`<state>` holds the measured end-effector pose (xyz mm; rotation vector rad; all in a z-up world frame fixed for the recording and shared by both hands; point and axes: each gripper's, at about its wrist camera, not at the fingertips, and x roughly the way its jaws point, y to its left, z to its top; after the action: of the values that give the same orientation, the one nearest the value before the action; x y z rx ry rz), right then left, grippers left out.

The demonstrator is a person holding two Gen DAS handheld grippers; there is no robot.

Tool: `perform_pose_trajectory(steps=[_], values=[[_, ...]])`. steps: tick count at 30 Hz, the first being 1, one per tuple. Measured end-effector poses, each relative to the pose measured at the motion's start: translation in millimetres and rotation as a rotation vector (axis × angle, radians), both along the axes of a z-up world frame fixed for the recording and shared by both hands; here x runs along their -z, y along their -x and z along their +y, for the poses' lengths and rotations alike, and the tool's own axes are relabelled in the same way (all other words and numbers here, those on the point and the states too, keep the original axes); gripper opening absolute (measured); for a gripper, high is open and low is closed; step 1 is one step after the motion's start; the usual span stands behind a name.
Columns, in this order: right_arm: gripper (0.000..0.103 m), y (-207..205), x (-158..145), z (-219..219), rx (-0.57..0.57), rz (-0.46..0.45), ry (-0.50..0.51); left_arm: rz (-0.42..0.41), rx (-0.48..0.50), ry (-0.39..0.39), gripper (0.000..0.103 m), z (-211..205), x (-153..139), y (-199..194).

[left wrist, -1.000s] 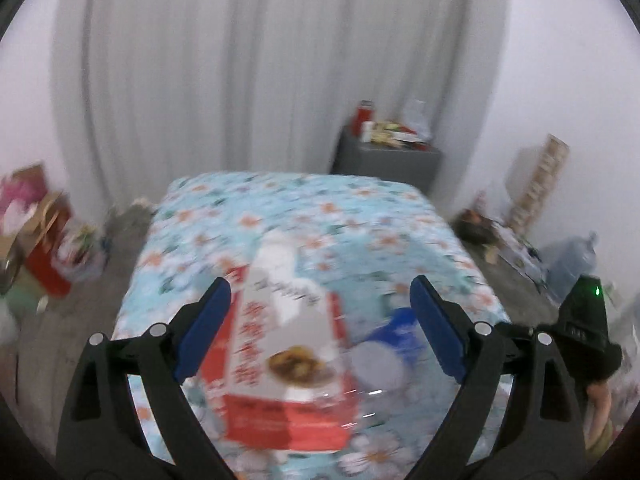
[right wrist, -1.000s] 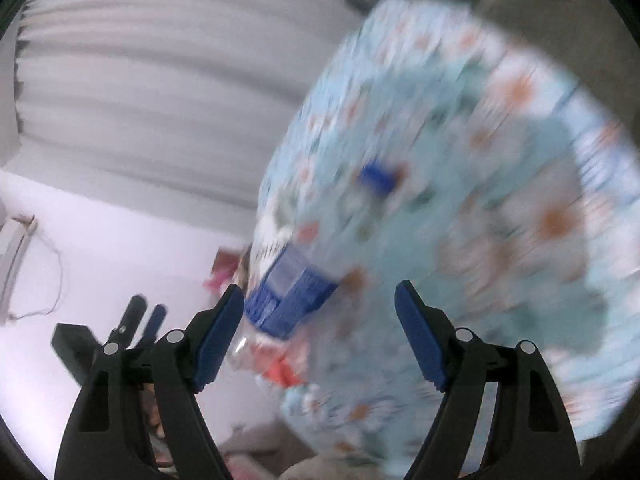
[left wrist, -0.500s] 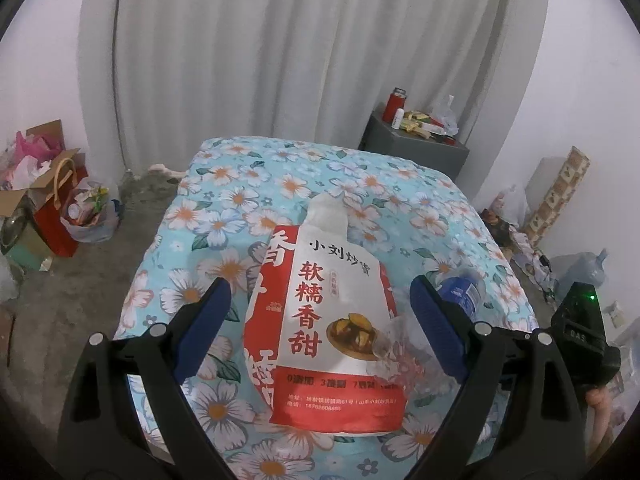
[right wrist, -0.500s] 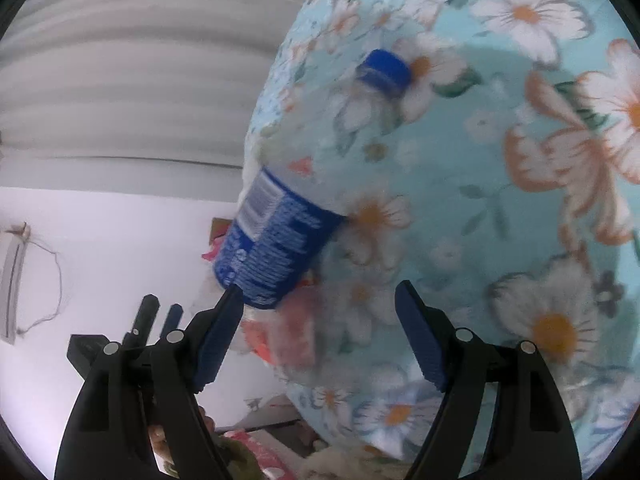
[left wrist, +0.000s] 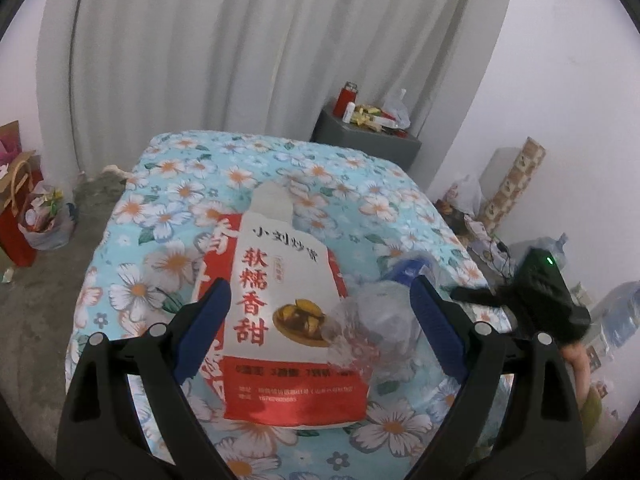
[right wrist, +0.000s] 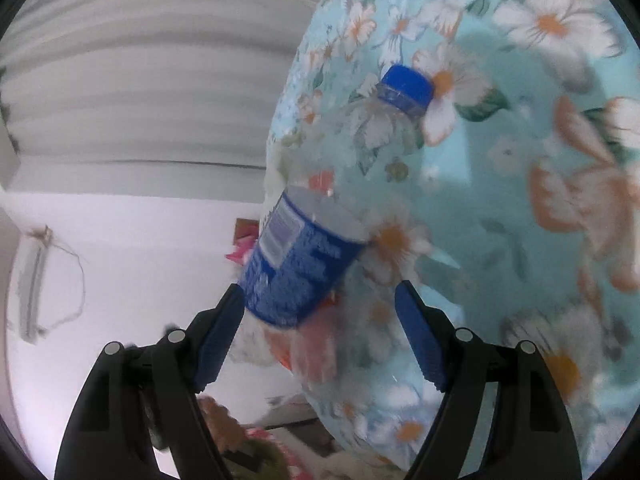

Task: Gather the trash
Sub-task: 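Grasp the Pepsi bottle around its label with the right gripper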

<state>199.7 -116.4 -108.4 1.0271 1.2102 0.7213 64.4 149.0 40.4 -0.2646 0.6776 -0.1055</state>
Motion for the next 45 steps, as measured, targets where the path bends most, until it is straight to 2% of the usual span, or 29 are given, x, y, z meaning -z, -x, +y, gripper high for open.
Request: perform_pose_trajectory(steps=[6, 10, 14, 18, 23, 26, 27, 31, 33, 37, 40, 43, 45], values=[[0.076, -32.2, 24.4, 27.0, -0.024, 0.086, -0.089, 0.019, 0.011, 0.017, 0.086, -2.1, 7.9, -1.1], [0.068, -42.2, 28.2, 39.4, -0.023, 0.099, -0.141, 0.018, 0.006, 0.030, 0.086, 0.1, 9.4, -0.7], [0.060, -44.5, 32.9, 41.0, -0.019, 0.137, -0.240, 0.016, 0.000, 0.029, 0.086, 2.1, 8.2, -0.4], [0.059, -47.9, 25.0, 25.6, -0.029, 0.133, -0.354, 0.003, -0.005, 0.031, 0.086, 5.1, 4.2, 3.1], [0.058, -45.1, 6.5, -9.2, -0.064, 0.115, -0.412, 0.001, -0.003, 0.035, 0.086, 5.2, 1.0, 4.8], [0.058, -32.1, -14.6, -48.0, -0.064, 0.032, -0.359, -0.003, 0.015, 0.032, 0.086, 0.0, 0.0, 5.8], [0.058, -27.0, -23.5, -63.6, -0.058, -0.011, -0.303, -0.001, 0.023, 0.031, 0.086, -2.5, 0.3, 5.8], [0.059, -8.9, -35.4, -95.1, -0.068, -0.090, -0.125, 0.014, 0.109, 0.024, 0.086, -25.1, 5.0, 2.2], [0.059, -5.2, -34.7, -97.3, -0.079, -0.100, 0.032, 0.018, 0.151, 0.004, 0.086, -40.2, 7.7, 1.0], [0.060, -6.3, -15.6, -86.3, -0.107, -0.067, 0.228, 0.037, 0.247, -0.047, 0.086, -78.4, 19.2, -2.0], [0.061, -9.3, -6.4, -72.9, -0.121, -0.067, 0.243, 0.085, 0.292, -0.068, 0.086, -103.9, 33.8, -6.1], [0.064, -9.8, -8.6, -70.8, -0.124, -0.083, 0.270, 0.121, 0.281, -0.115, 0.086, -116.1, 45.1, -9.8], [0.066, -11.0, -9.1, -71.2, -0.115, -0.088, 0.290, 0.131, 0.268, -0.163, 0.082, -124.0, 50.5, -11.5]])
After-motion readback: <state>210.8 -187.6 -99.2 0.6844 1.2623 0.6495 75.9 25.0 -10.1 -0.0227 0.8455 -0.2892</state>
